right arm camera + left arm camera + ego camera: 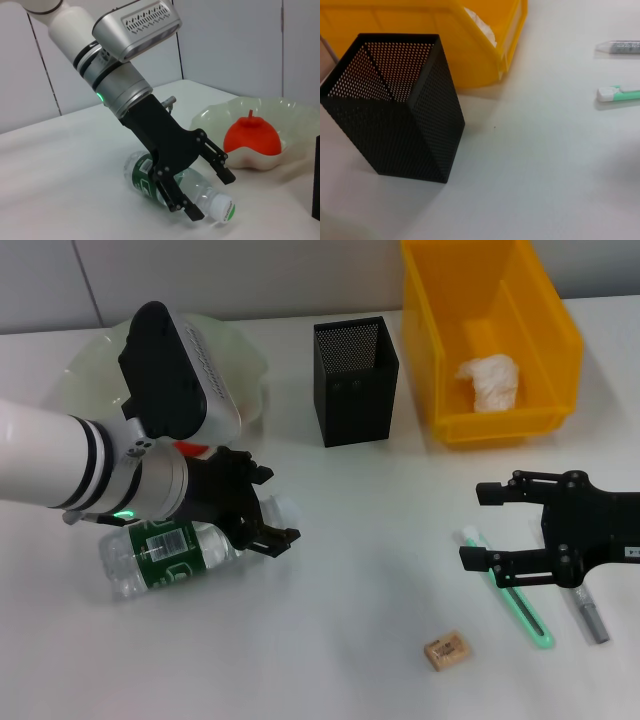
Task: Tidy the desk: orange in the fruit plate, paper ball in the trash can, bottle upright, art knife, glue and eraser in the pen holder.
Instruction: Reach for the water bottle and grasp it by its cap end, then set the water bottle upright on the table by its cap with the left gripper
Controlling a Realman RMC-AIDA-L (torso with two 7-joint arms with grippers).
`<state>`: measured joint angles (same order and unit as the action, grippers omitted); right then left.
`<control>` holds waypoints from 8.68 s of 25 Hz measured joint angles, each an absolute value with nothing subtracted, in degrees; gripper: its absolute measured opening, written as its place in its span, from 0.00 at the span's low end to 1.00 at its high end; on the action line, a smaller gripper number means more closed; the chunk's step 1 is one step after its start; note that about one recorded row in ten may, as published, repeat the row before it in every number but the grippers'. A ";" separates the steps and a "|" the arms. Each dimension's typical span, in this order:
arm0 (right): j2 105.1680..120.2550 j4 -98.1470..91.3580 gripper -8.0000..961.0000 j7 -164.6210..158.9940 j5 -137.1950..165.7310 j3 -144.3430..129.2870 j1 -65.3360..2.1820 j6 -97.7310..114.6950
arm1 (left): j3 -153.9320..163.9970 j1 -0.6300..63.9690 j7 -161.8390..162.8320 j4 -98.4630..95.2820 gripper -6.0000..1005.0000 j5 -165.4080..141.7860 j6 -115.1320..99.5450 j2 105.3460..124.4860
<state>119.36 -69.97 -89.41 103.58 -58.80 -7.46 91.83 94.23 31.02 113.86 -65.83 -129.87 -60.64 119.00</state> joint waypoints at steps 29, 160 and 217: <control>119.35 -69.25 0.86 -89.63 103.44 -58.80 -7.52 91.86 | 96.90 31.58 114.61 -64.74 0.81 -130.32 -58.38 119.09; 119.44 -67.67 0.86 -89.38 103.27 -58.43 -7.89 92.07 | 91.10 12.04 109.33 -89.58 0.45 -115.70 -57.91 118.57; 119.35 -66.97 0.86 -89.38 103.27 -58.48 -8.35 91.58 | 84.92 11.60 108.51 -87.24 0.48 -114.31 -59.52 118.39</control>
